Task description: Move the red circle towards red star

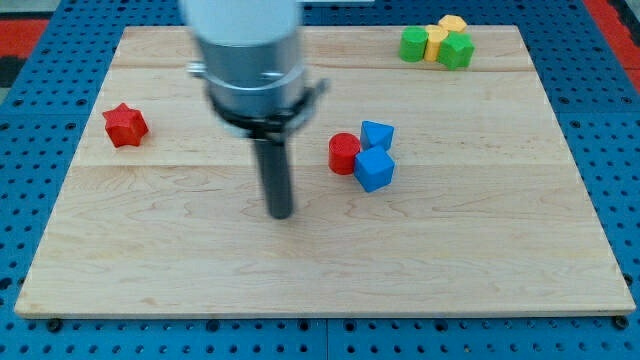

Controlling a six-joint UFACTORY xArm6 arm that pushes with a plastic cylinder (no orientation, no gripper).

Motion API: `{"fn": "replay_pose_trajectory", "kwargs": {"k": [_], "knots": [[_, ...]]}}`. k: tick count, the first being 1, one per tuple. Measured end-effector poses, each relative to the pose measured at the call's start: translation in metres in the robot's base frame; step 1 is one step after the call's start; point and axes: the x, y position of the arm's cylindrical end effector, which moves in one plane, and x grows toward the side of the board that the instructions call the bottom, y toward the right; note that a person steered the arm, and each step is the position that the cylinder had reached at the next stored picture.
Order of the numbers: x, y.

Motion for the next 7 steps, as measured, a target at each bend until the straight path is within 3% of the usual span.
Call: {"fn": "replay_pose_trajectory", "kwargs": {"k": [1, 2, 4, 7], "knots": [[-0.02, 0.059], [-0.037, 0.08], [-0.071, 0.071], [-0.053, 0.017]]}}
